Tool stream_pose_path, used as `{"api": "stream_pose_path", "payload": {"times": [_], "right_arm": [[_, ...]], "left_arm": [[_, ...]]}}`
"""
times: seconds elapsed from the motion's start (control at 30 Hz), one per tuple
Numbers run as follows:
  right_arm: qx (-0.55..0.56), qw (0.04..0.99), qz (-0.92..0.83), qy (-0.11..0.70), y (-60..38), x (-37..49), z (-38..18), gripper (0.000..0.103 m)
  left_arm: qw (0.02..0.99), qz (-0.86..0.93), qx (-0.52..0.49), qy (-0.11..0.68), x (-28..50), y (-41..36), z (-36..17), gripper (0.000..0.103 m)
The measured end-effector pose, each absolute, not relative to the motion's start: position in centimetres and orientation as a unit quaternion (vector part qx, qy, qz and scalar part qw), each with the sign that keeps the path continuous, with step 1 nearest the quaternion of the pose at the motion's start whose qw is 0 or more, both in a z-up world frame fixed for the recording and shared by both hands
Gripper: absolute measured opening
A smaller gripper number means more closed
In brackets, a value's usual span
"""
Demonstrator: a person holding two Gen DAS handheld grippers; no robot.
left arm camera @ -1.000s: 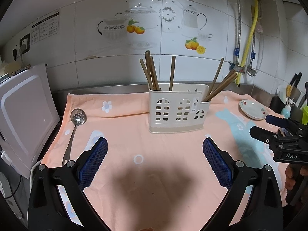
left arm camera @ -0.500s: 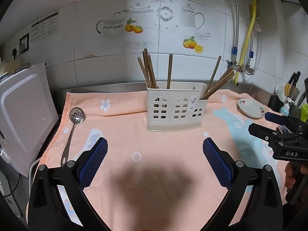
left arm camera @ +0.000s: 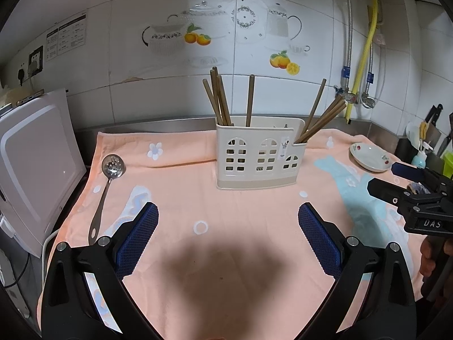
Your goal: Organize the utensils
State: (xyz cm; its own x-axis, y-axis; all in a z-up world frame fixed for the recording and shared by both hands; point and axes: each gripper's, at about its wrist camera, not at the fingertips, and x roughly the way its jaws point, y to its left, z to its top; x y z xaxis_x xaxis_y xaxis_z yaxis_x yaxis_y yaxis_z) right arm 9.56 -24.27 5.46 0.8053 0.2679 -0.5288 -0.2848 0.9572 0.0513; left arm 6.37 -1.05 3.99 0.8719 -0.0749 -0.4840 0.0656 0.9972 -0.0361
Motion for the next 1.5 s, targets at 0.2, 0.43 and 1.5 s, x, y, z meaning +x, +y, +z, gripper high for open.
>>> {"api": "stream_pose_path", "payload": {"times": [0.2,0.43,1.5], "right_arm": [[-0.015,0.950,0.145,0.277,-24.28,9.58,5.38,0.096],[-0.015,0.949,0.144,0.280,-24.36,9.58,5.14,0.096],[-0.019,0.950,0.149,0.274,-23.91,9.24,5.37,0.096]], "left_arm": [[0.967,-0.035,-0.010,0.252,6.39,-1.06,3.93,0.098],[0.966,-0.038,-0.008,0.256,6.60,-1.25,3.71,0.098],[0.964,-0.046,-0.006,0.264,6.88,-2.01,3.44,0.098]]}}
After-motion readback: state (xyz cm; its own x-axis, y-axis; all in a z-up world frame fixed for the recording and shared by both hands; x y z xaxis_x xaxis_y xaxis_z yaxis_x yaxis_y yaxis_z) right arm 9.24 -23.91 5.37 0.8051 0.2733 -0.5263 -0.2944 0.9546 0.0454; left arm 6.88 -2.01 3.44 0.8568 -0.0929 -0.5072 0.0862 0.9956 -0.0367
